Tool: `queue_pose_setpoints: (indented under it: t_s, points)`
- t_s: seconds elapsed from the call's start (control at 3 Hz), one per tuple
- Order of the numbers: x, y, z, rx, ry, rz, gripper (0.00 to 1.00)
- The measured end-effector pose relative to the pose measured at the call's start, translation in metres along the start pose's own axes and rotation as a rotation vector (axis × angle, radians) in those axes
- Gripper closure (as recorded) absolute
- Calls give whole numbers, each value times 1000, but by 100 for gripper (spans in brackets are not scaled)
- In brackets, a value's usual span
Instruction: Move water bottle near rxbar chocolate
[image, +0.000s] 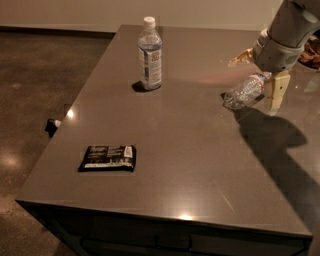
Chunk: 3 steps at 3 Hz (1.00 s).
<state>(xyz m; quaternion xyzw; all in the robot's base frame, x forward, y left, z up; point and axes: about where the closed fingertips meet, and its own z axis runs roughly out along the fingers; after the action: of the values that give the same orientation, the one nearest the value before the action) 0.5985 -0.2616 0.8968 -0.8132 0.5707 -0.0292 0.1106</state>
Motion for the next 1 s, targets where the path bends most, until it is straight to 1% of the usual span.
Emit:
queue_pose_setpoints:
  t_s: [0.33,0.67,1.0]
  points:
    - [5,-11,11,11,-43,-98,0]
    - [14,-27,19,19,-47,-166,0]
    - [31,-41,34,0,-17,-214,0]
